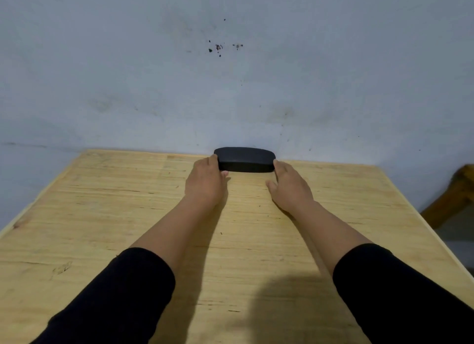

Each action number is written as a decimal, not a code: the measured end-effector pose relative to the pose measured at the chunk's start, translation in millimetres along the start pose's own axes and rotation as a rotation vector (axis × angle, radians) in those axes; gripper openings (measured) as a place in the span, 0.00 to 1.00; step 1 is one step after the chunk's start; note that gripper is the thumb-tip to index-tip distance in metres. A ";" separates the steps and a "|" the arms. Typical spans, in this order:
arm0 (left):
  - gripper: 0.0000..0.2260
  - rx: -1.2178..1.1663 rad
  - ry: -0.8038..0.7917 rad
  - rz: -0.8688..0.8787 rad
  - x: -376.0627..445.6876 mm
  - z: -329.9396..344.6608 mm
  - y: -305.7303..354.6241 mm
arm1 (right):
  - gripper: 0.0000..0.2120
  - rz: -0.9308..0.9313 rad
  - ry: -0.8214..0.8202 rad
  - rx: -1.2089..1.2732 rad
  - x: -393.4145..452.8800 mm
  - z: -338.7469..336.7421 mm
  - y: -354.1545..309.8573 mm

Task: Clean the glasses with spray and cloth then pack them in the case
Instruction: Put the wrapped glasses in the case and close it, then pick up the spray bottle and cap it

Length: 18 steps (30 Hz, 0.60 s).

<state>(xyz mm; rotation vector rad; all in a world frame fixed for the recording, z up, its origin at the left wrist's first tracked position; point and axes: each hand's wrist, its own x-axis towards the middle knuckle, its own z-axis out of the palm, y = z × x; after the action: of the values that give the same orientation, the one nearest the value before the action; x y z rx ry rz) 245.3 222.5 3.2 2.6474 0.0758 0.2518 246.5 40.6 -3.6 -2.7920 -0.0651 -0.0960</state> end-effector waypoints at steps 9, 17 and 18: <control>0.17 0.311 0.058 0.160 -47.7 -24.7 14.4 | 0.25 -0.041 0.113 -0.199 -60.3 -24.9 -10.0; 0.17 0.294 0.187 0.298 -90.3 -66.9 52.6 | 0.22 -0.105 0.220 -0.216 -115.1 -74.8 -7.1; 0.17 0.284 0.203 0.319 -96.4 -72.4 59.9 | 0.22 -0.102 0.236 -0.215 -121.9 -83.3 -5.0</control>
<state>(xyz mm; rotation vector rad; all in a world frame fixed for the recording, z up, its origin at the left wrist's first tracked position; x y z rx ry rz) 137.5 193.2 78.2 2.8989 -0.2668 0.6592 119.8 12.8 67.1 -2.9668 -0.1469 -0.4827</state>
